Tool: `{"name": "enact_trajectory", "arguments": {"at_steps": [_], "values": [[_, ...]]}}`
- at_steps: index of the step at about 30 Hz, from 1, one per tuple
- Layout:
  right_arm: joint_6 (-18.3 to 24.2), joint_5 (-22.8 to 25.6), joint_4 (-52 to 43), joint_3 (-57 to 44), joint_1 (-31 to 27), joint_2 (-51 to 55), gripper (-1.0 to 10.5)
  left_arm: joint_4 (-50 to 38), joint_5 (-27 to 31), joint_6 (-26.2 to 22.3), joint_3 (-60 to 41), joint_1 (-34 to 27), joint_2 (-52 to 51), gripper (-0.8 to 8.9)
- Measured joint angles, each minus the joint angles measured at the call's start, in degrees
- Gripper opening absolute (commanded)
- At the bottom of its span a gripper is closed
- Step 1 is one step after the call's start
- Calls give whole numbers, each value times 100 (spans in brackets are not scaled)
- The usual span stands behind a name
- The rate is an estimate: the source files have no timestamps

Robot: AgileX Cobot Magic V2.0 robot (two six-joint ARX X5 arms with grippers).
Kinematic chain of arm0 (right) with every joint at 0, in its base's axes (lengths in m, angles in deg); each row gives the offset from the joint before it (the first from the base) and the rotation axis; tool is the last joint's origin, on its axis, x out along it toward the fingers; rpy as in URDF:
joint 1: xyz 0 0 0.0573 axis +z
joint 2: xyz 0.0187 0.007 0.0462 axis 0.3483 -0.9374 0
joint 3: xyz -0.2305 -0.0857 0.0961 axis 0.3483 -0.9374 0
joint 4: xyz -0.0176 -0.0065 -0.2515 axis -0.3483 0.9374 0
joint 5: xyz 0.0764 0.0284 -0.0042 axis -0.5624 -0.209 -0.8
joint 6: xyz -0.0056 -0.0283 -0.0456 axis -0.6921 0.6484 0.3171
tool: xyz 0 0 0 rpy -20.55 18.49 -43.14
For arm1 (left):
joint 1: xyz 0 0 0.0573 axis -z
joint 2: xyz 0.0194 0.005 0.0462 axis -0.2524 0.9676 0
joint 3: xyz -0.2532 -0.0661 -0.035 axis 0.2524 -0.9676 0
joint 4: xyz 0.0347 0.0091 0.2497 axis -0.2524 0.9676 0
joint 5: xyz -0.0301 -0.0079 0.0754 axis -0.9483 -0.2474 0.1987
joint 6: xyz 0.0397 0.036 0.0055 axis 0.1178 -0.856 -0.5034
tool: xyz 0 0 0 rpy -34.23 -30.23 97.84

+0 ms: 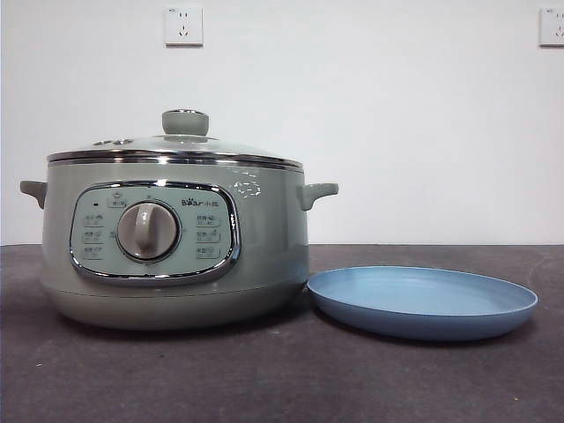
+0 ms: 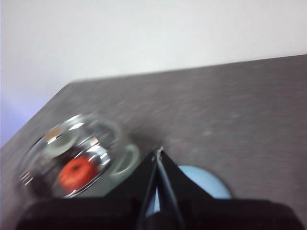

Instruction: Take the pumpkin out from the steamer,put the pumpkin in the blue plate,close the lid

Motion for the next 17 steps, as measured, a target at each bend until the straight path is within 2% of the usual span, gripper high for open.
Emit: {"name": "enact_trajectory", "arguments": {"at_steps": [2,5,6,9,12,17], "values": [[221,-378,225,295,0,-284,14,240,-212,-192,339,0,260,-3],[509,-977,525,680,0,-704,184,503,-549,-437,793,2,656,41],[577,-1156,608,796,0,-844,279,564,-616,-485,933,2,778,148],[664,-1298,686,975,0,-1117,449,579,-658,-542,1152,20,955,485],[695,-1309,697,1029,0,-1274,502,581,-636,-562,1259,107,1040,500],[699,-1311,717,1032,0,-1381,503,553,-632,-588,1279,323,1318,500]]}}
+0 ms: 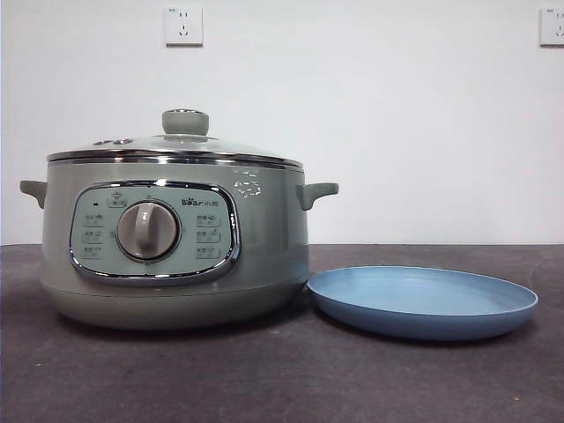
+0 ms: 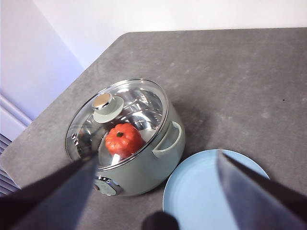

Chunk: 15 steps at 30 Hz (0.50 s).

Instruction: Take the pumpkin out from the steamer,put the pumpkin in the blue plate,close the lid

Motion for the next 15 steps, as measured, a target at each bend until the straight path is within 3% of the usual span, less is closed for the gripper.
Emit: {"name": "enact_trajectory", "arguments": {"at_steps": [4,15], "values": [[0,0,0,0,0,-17,503,-109,149,0,11,304,424,500],[-2,0,0,0,0,-122,502,-164,1554,-96,461,1462,1847,500]]}}
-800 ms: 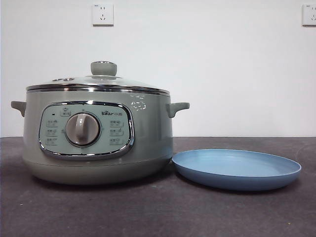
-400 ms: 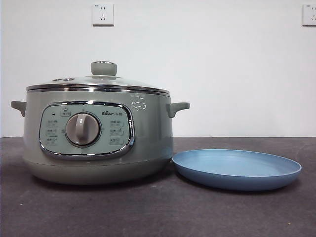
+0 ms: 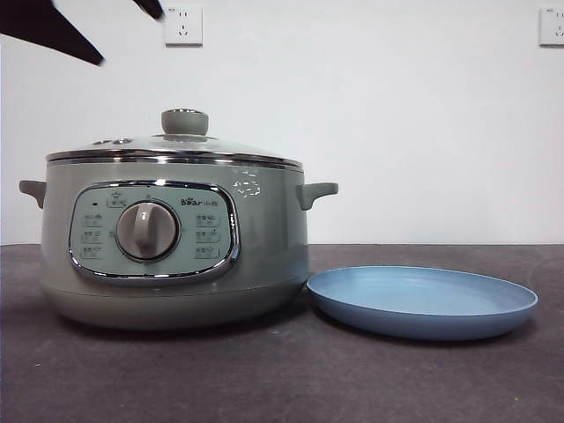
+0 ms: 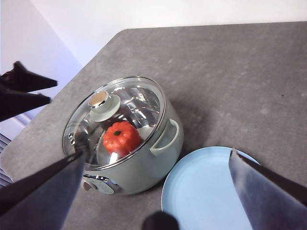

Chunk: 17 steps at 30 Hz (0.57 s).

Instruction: Take the pumpkin out from the steamer,put the pumpkin in the blue plate,close the lid

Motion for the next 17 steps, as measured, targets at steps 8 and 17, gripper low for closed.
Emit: {"name": "enact_trajectory", "arguments": {"at_steps": [8,17], "values": [[0,0,2,0,0,-44,502,-337,702,-208,452,529,901,499],[0,0,2,0,0,-46,502,-422,979,-350,472,645,1432,499]]}}
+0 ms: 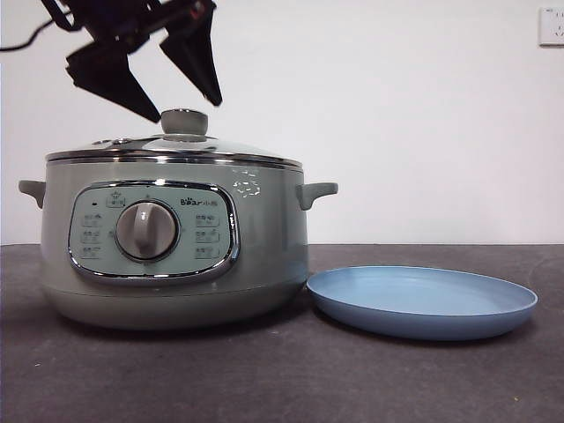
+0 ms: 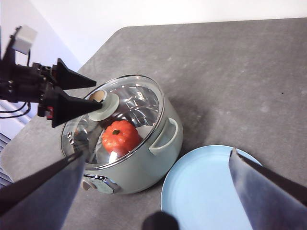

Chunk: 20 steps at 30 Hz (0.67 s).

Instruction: Take the pumpkin out from the steamer,put the pumpkin in the blue plate,close the lid

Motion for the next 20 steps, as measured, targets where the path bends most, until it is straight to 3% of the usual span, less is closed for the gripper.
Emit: {"name": "enact_trajectory", "arguments": {"at_steps": [15,20], "values": [[0,4,0,0,0,-2,501,4,-33,-17,0,28,173,496],[0,4,11,0,0,0,501,50,-74,-35,0,68,238,273]]}}
